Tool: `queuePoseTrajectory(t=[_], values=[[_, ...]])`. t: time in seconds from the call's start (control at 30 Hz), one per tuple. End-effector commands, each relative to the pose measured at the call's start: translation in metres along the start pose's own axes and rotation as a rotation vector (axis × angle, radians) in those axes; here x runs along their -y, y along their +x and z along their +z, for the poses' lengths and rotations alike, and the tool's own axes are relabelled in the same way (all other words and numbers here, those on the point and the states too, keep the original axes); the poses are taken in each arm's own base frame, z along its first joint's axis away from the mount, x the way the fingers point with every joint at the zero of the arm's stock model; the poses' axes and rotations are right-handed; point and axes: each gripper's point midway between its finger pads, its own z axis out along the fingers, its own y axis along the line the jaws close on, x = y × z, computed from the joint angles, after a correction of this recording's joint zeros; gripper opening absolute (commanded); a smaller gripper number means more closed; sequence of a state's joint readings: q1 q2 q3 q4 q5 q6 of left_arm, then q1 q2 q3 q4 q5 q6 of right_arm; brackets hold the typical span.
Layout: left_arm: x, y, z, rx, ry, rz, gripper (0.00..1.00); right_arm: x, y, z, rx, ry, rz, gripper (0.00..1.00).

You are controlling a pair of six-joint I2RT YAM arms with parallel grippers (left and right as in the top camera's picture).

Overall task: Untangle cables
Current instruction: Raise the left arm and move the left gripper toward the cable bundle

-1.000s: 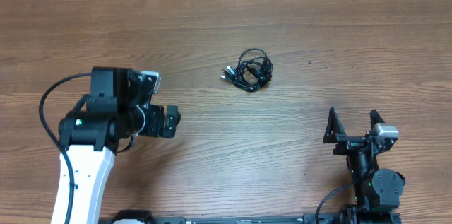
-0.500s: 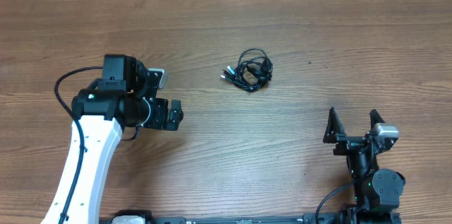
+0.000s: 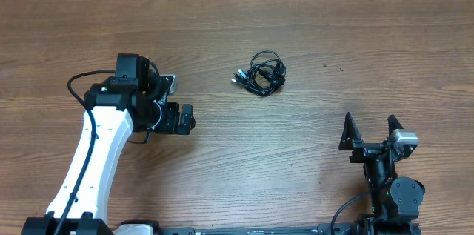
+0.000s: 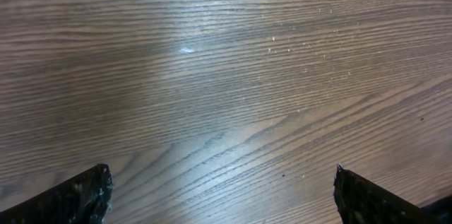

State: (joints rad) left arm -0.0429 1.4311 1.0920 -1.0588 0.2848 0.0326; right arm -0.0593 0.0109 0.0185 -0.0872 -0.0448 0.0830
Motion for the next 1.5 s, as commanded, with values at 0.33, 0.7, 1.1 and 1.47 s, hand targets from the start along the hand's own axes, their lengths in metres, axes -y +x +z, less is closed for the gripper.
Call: queuePoseTrajectory(t=[0.33,0.7,1.1,1.47], values=[[0.045,-0.006,0.007,-0.001,0.087,0.114,1.0,0.002,0.002,0.0,0.004,0.009,0.006,1.0],[0.085,-0.007,0.015,0.017,0.12,0.24,1.0,0.002,0.002,0.0,0.004,0.009,0.006,1.0],[0.09,-0.009,0.016,0.029,0.125,0.247,1.0,0.002,0.002,0.0,0.004,0.009,0.006,1.0],[0.09,-0.009,0.016,0.026,0.126,0.196,1.0,0.002,0.002,0.0,0.004,0.009,0.006,1.0]])
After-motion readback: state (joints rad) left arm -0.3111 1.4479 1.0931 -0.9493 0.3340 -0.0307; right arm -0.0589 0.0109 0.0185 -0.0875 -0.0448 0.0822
